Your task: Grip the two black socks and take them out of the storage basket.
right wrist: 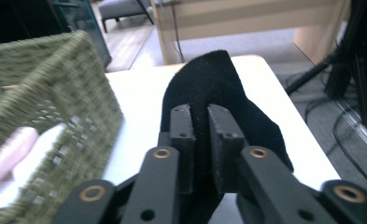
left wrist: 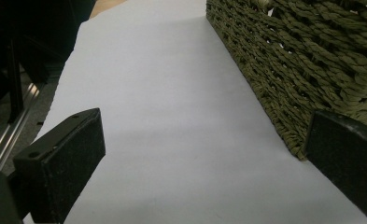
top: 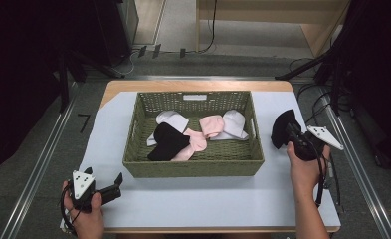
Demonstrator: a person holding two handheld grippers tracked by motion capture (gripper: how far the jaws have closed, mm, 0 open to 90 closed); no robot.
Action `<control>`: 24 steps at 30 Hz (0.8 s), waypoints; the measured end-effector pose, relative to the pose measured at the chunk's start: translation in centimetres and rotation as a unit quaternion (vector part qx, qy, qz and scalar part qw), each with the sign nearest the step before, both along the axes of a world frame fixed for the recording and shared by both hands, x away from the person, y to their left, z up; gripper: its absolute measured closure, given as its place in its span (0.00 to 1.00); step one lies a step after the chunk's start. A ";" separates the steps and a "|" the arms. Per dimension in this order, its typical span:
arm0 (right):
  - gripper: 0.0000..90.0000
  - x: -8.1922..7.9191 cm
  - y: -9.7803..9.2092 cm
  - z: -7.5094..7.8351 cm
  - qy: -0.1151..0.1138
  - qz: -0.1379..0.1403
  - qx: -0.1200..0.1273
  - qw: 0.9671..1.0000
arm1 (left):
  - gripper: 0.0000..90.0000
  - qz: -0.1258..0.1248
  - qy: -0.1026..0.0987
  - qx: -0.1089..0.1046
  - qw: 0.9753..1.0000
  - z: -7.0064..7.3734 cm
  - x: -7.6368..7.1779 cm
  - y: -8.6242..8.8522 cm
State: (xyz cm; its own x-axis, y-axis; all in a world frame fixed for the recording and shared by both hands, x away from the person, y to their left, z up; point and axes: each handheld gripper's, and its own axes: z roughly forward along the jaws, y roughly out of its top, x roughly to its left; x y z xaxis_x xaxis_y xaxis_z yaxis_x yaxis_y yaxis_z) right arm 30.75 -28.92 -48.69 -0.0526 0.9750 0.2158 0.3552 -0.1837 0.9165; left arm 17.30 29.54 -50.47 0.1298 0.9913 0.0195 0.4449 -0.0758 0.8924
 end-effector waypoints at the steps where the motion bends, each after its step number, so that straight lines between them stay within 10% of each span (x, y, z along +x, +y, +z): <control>1: 0.75 0.0 -0.2 -0.3 -0.005 -0.003 0.010 1.000 | 0.00 -0.001 -0.001 0.000 1.000 0.0 0.0 0.0; 14: 0.58 -0.1 1.4 4.2 -0.072 0.006 0.014 0.997 | 0.00 -0.002 -0.003 0.004 1.000 0.0 -0.1 -0.1; 24: 0.55 1.6 7.8 8.6 -0.093 0.082 0.000 0.992 | 0.00 -0.003 -0.003 0.005 1.000 0.0 -0.1 -0.1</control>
State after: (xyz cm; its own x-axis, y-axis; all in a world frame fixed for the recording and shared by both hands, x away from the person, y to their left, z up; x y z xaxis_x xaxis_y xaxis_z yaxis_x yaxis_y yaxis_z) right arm 32.35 -21.12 -40.05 -0.2496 0.9502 0.1866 0.2041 -0.1367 0.9694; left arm 17.22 29.47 -50.47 0.1356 0.9903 0.0303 0.4394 -0.0875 0.8940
